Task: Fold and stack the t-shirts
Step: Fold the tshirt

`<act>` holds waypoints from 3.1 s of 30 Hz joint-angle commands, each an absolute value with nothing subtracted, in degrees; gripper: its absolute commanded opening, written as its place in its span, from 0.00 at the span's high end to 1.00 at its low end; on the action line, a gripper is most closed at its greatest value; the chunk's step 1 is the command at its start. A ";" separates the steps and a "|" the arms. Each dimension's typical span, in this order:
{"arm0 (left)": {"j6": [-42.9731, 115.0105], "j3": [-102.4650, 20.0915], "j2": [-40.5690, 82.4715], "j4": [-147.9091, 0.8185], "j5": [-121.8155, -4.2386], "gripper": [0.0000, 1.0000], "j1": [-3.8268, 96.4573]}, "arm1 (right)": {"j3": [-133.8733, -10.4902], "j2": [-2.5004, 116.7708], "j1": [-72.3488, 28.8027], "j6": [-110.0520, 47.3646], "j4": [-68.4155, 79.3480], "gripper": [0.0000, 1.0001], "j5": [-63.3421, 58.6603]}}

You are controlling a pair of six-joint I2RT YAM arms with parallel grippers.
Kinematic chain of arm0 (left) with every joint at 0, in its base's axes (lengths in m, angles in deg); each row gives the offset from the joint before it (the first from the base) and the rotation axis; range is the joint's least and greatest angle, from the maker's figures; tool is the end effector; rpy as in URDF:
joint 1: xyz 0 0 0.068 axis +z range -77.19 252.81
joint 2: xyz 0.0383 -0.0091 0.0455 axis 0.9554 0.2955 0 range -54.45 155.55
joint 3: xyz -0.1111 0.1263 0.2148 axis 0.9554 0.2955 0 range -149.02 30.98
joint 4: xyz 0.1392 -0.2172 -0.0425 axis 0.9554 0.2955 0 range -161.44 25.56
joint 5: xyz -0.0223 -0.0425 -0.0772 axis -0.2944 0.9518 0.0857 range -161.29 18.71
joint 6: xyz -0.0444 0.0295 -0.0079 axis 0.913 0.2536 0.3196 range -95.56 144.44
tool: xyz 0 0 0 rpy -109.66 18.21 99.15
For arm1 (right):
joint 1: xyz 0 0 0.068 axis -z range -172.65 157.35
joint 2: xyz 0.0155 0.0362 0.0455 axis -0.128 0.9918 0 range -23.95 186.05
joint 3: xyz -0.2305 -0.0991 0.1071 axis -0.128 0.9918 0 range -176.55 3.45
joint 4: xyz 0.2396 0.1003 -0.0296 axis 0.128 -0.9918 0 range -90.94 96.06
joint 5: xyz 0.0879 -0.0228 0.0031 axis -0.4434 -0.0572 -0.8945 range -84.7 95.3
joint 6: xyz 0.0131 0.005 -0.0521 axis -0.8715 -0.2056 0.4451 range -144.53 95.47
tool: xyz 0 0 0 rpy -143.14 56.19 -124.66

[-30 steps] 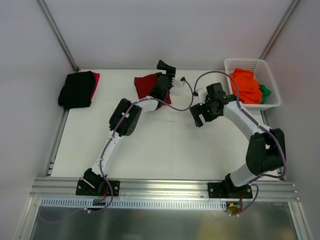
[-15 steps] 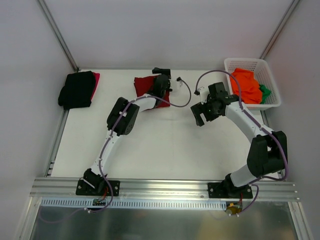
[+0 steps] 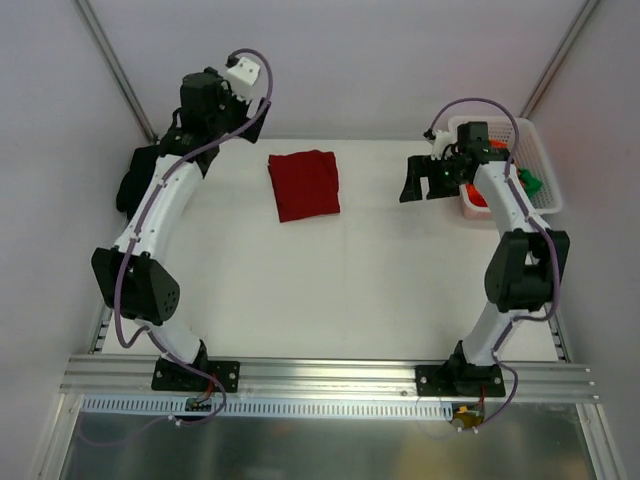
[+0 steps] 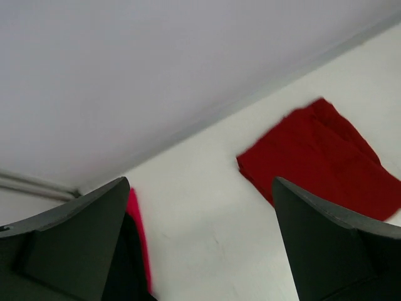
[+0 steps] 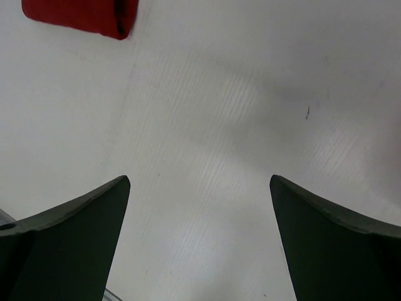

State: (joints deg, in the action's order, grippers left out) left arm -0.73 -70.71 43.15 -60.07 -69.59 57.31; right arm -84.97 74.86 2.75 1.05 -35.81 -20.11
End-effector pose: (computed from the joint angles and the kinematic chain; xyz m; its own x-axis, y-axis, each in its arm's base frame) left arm 0.3887 -0.1089 0.4387 0.0151 0.4371 -0.8993 0.3195 0.8501 0.4186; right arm 0.3746 0.0456 0.3052 -0.5666 -0.4369 -0.6986 -0.6419 0.7656 0.0418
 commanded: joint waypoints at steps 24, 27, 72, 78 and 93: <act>27.69 -67.63 72.10 -46.22 -26.64 0.01 67.72 | -107.64 105.96 3.49 -17.23 -26.20 0.01 -42.16; 29.88 -67.37 73.24 -47.71 -26.38 0.01 69.21 | -107.29 106.04 3.57 -19.42 -22.78 0.00 -42.77; 50.10 -79.67 88.63 -49.03 -20.75 0.40 68.25 | -98.85 106.48 1.38 -35.43 -1.85 0.01 -46.20; 49.31 -79.76 88.72 -48.33 -19.70 1.00 68.16 | -99.55 107.01 1.03 -35.08 -2.20 0.01 -46.38; 43.86 -81.51 86.70 -43.41 -19.35 1.00 68.16 | -125.48 125.38 -6.09 -35.00 -18.36 0.02 -49.38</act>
State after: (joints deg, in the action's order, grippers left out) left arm 47.03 -79.97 87.98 -48.04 -18.21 68.67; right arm -122.35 124.74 -3.61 -35.01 -13.05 -47.54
